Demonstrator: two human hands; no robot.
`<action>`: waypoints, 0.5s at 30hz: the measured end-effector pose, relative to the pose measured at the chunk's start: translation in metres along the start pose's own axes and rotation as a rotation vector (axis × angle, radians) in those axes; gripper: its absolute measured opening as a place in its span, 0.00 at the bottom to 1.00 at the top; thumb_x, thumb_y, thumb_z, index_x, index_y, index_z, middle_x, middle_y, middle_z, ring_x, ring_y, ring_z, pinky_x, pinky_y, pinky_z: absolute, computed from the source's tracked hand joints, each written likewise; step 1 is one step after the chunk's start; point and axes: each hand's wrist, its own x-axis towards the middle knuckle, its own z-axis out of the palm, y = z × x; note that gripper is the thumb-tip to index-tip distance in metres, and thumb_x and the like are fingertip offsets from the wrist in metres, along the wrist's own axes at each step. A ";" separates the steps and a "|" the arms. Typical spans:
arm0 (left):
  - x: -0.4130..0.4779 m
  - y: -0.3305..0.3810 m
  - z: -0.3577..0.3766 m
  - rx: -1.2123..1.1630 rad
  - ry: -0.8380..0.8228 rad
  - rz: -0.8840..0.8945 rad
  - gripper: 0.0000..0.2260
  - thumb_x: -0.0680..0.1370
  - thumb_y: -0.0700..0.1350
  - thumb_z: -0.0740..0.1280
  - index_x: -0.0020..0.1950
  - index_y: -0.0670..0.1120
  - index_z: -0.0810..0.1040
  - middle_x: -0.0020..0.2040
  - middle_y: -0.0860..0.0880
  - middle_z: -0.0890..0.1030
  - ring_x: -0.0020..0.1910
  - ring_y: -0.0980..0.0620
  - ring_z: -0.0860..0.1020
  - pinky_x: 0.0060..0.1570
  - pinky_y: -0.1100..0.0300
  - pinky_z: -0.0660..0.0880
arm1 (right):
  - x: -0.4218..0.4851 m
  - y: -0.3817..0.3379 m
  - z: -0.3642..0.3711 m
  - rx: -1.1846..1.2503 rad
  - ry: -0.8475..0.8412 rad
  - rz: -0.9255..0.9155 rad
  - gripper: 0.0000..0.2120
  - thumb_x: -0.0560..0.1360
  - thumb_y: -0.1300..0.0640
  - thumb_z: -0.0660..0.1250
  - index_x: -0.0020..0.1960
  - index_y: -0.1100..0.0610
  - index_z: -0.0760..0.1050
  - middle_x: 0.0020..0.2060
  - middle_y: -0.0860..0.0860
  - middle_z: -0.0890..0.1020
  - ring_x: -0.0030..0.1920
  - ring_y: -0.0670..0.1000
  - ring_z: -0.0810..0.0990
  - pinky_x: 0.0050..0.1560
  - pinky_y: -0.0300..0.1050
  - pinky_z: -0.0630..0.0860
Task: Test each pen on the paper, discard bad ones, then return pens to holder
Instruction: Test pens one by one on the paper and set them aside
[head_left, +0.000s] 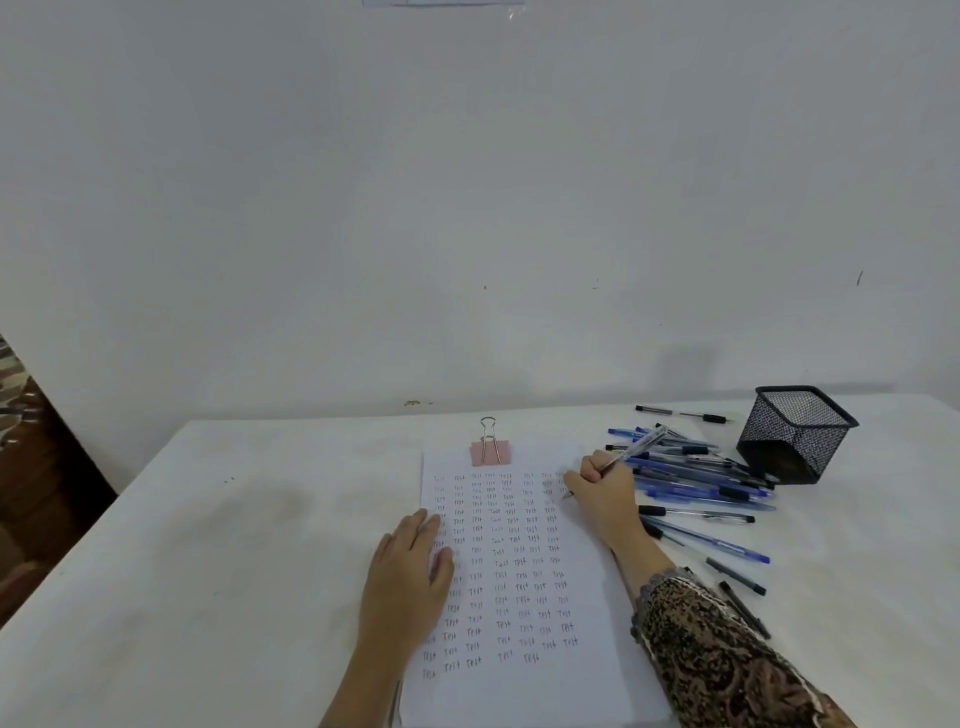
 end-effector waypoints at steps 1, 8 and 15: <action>0.000 0.001 0.000 0.000 -0.002 -0.003 0.38 0.67 0.62 0.38 0.71 0.48 0.65 0.72 0.53 0.65 0.70 0.56 0.62 0.66 0.67 0.46 | 0.000 0.001 0.000 -0.005 -0.003 0.004 0.24 0.66 0.77 0.62 0.27 0.53 0.55 0.26 0.49 0.61 0.26 0.44 0.59 0.34 0.37 0.63; -0.001 0.000 -0.002 0.007 -0.018 -0.008 0.38 0.67 0.62 0.37 0.72 0.49 0.64 0.72 0.54 0.63 0.71 0.58 0.61 0.66 0.69 0.44 | -0.003 -0.002 0.000 0.004 0.037 -0.042 0.24 0.66 0.78 0.62 0.27 0.54 0.55 0.27 0.50 0.60 0.25 0.41 0.60 0.30 0.27 0.65; -0.001 0.001 -0.003 0.001 -0.020 -0.009 0.38 0.67 0.62 0.37 0.71 0.49 0.64 0.72 0.54 0.64 0.70 0.57 0.62 0.65 0.69 0.44 | -0.002 0.001 -0.001 -0.026 0.030 -0.018 0.23 0.66 0.76 0.62 0.27 0.54 0.55 0.25 0.49 0.60 0.24 0.42 0.59 0.36 0.35 0.64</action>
